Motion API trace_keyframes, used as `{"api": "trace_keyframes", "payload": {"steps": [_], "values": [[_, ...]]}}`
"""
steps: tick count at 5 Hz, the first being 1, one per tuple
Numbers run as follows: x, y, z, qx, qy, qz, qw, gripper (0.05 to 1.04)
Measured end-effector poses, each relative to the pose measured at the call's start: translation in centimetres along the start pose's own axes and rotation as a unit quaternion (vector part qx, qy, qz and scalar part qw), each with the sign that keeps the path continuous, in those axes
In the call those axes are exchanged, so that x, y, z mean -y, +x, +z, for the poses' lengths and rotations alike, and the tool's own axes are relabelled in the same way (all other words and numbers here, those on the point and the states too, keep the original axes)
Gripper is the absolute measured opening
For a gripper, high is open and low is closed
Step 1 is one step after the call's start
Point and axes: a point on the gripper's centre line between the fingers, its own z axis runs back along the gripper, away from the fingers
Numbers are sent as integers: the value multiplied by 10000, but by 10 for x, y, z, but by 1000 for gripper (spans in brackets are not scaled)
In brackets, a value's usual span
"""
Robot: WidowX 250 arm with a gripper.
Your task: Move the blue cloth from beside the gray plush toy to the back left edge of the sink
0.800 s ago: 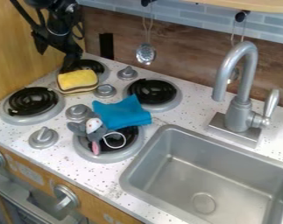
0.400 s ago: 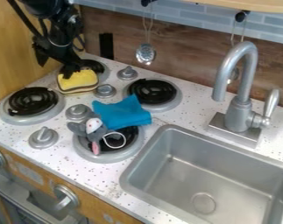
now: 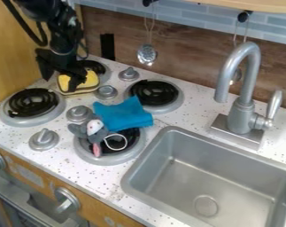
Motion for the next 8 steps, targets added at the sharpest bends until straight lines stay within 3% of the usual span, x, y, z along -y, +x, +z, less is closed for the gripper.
{"api": "trace_keyframes", "payload": {"steps": [1, 3, 5, 8], "values": [[33, 7, 27, 190, -314, -272, 9990, 1006], [99, -3, 37, 207, -998, -829, 9913, 1006], [126, -5, 36, 401, -1638, -1132, 9792, 1006], [155, 0, 9, 329, -1667, -1174, 9784, 1006]]}}
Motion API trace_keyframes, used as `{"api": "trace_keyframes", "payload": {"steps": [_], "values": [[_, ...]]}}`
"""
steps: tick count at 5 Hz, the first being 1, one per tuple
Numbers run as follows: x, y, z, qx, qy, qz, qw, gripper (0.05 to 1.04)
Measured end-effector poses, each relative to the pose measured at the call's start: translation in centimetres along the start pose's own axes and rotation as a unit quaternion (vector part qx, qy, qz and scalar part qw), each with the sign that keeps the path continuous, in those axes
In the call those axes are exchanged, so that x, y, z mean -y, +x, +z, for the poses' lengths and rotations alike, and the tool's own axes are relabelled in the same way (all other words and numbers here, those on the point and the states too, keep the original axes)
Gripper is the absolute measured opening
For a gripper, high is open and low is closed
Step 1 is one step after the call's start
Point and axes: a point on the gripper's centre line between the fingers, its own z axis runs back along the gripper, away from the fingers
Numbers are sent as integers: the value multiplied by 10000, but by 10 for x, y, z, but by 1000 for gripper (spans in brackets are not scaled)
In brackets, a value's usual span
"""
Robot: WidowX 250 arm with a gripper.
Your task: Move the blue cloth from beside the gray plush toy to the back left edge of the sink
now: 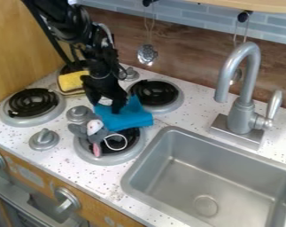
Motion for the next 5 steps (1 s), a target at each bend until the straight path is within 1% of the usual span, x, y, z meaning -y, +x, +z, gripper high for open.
{"api": "trace_keyframes", "payload": {"steps": [1, 2, 3, 4, 5], "values": [[9, 3, -1, 62, -109, -59, 9999, 1005], [34, 6, -1, 107, -311, -307, 9990, 1005], [63, 4, -4, 95, -569, -608, 9965, 1005], [77, 6, -7, 123, -750, -723, 9945, 1005], [83, 9, -12, 109, -793, -760, 9939, 1005]]}}
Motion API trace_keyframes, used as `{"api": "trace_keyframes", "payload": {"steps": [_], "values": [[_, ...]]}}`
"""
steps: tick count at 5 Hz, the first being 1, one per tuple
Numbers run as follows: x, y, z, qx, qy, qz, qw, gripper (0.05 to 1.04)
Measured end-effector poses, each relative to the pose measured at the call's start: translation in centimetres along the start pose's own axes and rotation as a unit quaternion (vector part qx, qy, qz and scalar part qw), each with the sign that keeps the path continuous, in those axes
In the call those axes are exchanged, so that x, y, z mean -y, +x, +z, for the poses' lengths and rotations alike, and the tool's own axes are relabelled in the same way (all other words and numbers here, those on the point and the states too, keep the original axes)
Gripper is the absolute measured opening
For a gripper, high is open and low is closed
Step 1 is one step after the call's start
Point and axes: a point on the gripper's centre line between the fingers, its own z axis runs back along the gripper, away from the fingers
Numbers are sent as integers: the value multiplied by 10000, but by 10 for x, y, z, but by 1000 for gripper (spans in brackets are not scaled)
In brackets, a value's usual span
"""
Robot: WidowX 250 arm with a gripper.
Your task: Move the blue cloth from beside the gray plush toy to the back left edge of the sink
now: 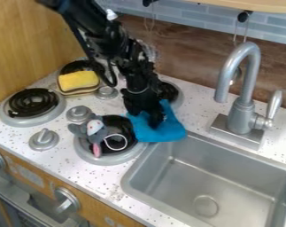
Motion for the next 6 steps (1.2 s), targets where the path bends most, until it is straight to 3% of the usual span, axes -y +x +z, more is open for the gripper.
{"api": "trace_keyframes", "payload": {"steps": [2, 3, 4, 5, 6], "values": [[5, 16, -7, 78, -262, 279, 9992, 1004], [13, 26, -9, -29, -629, 517, 9967, 1004], [26, 69, -13, 468, -848, 159, 9952, 1001], [39, 80, -15, 524, -1093, -24, 9926, 1001], [43, 90, -10, 654, -1161, -124, 9910, 1001]]}}
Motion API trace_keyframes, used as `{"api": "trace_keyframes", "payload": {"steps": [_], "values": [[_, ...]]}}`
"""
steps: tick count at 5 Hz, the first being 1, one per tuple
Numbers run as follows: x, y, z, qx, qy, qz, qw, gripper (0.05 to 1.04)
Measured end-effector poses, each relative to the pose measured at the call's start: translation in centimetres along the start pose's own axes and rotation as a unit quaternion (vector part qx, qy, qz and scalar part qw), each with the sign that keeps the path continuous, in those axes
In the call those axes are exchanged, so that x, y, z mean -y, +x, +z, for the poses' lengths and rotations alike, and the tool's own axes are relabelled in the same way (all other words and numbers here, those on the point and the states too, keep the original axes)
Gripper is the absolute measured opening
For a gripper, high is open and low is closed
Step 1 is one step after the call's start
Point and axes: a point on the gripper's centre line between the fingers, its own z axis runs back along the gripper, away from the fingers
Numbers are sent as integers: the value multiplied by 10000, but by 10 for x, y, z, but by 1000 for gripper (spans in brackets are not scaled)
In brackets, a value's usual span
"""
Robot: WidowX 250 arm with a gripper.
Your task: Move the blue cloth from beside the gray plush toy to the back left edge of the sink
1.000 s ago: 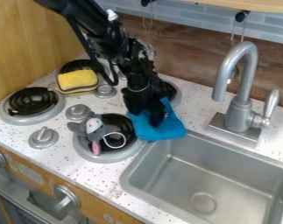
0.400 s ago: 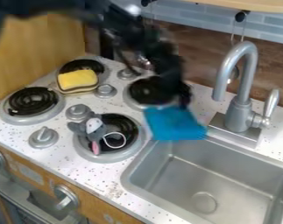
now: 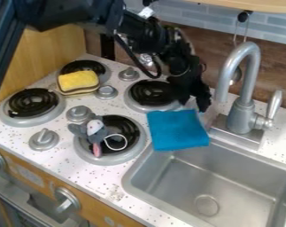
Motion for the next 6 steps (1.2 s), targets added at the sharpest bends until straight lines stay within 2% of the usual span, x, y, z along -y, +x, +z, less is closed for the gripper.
{"api": "trace_keyframes", "payload": {"steps": [1, 2, 3, 4, 5, 6], "values": [[-5, -5, -1, -43, 32, 49, 10000, 1001], [-16, -23, 0, -197, 147, 240, 9994, 1001], [-28, -22, 38, -150, 492, 241, 9984, 1001], [-38, -27, 83, 26, 824, 272, 9962, 1001], [-41, -30, 107, 409, 816, 308, 9953, 1001], [-53, -38, 118, 462, 939, 444, 9935, 1001]]}}
